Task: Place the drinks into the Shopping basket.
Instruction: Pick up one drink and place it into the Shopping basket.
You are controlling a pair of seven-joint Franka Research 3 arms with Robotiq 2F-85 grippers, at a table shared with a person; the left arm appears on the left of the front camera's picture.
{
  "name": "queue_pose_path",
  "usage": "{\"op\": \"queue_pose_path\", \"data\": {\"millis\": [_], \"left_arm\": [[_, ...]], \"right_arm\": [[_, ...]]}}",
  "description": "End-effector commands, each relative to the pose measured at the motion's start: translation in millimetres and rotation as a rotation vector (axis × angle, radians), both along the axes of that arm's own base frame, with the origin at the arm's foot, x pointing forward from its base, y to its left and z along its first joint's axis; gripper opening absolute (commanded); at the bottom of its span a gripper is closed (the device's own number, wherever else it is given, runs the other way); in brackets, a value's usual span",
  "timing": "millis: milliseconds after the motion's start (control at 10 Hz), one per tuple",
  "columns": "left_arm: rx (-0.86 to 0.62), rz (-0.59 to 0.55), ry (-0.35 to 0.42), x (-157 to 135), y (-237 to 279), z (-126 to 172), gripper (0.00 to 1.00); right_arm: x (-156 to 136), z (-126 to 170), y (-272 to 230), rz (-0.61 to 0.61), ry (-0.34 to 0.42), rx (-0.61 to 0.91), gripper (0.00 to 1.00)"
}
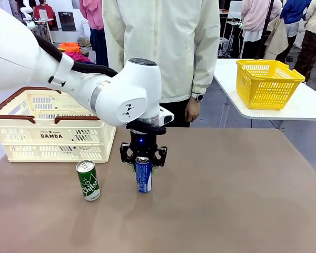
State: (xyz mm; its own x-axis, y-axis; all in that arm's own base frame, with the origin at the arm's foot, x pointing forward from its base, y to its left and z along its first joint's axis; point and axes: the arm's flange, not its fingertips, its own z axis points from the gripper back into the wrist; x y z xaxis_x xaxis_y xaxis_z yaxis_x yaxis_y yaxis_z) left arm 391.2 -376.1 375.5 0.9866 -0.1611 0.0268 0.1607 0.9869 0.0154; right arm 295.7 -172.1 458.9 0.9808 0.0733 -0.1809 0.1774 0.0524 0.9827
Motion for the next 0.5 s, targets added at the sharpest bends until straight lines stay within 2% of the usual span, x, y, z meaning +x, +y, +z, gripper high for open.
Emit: {"op": "queue_pose_path", "data": {"millis": [0,100,200,400], "left_arm": [[-0.017,-0.029,-0.029,1,0,0,0.0],[-0.055,-0.027,-0.058,7,11,28,0.0],[-0.06,-0.018,-0.125,15,26,75,0.0],[-0.049,-0.076,-0.188,37,61,176,0.0]], "right_arm": [[-1,6,-2,0.01,0.018,-0.015,1.0],[-1,6,-2,0.01,0.018,-0.015,1.0],[-1,6,-2,0.01,0.018,-0.015,1.0],[-1,6,-2,0.01,0.018,-0.015,1.0]]}}
